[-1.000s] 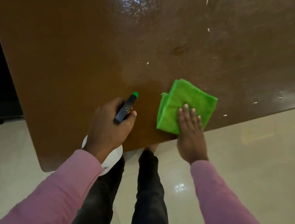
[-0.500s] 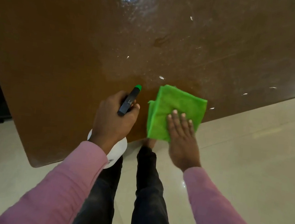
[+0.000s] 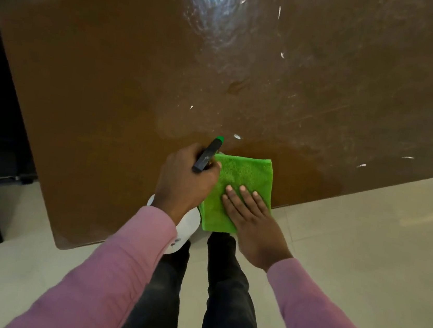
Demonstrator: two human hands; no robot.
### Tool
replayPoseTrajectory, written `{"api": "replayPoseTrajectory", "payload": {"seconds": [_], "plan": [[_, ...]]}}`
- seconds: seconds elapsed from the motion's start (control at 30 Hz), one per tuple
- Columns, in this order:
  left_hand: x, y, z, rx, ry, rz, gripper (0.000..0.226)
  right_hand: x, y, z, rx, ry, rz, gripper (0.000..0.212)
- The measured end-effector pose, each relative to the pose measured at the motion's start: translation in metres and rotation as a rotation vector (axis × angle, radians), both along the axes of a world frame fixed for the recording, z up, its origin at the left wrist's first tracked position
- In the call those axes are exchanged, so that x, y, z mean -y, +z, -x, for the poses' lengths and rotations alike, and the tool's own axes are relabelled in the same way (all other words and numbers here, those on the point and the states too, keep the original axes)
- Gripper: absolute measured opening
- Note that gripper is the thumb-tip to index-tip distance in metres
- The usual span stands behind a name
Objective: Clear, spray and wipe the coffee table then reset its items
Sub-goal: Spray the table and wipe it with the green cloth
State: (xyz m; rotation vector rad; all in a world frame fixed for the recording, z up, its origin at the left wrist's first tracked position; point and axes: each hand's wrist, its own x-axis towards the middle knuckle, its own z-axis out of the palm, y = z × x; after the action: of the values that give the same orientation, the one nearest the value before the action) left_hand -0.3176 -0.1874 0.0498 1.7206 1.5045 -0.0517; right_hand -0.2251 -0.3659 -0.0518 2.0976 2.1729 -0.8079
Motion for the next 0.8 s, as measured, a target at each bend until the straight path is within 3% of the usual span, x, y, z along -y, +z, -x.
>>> {"api": "replayPoseTrajectory", "payload": {"seconds": [0.1, 0.23, 0.4, 0.5, 0.57, 0.7, 0.8], "plan": [[-0.007, 0.000, -0.013, -0.046, 0.026, -0.057, 0.034, 0.000, 0.006, -0.015, -0.035, -0.007, 0.044, 0.069], [-0.016, -0.004, -0.017, -0.026, 0.064, -0.006, 0.020, 0.000, 0.005, -0.020, -0.051, -0.119, 0.022, 0.070], [-0.020, -0.008, 0.002, 0.101, 0.128, 0.038, 0.013, -0.045, 0.001, -0.069, 0.004, -0.601, 0.022, 0.073], [-0.022, -0.009, 0.015, 0.135, 0.145, -0.022, 0.010, -0.088, 0.004, -0.054, 0.016, -0.861, 0.032, 0.074], [-0.025, -0.011, 0.026, 0.150, 0.170, -0.054, 0.008, -0.107, 0.009, -0.017, 0.005, -0.738, 0.011, 0.075], [-0.040, -0.011, 0.047, 0.149, 0.175, -0.128, 0.013, -0.103, 0.009, 0.049, -0.050, -0.123, 0.005, 0.081], [-0.053, -0.006, 0.061, 0.149, 0.185, -0.127, 0.017, -0.101, 0.004, 0.012, -0.004, -0.135, 0.008, 0.086]]}}
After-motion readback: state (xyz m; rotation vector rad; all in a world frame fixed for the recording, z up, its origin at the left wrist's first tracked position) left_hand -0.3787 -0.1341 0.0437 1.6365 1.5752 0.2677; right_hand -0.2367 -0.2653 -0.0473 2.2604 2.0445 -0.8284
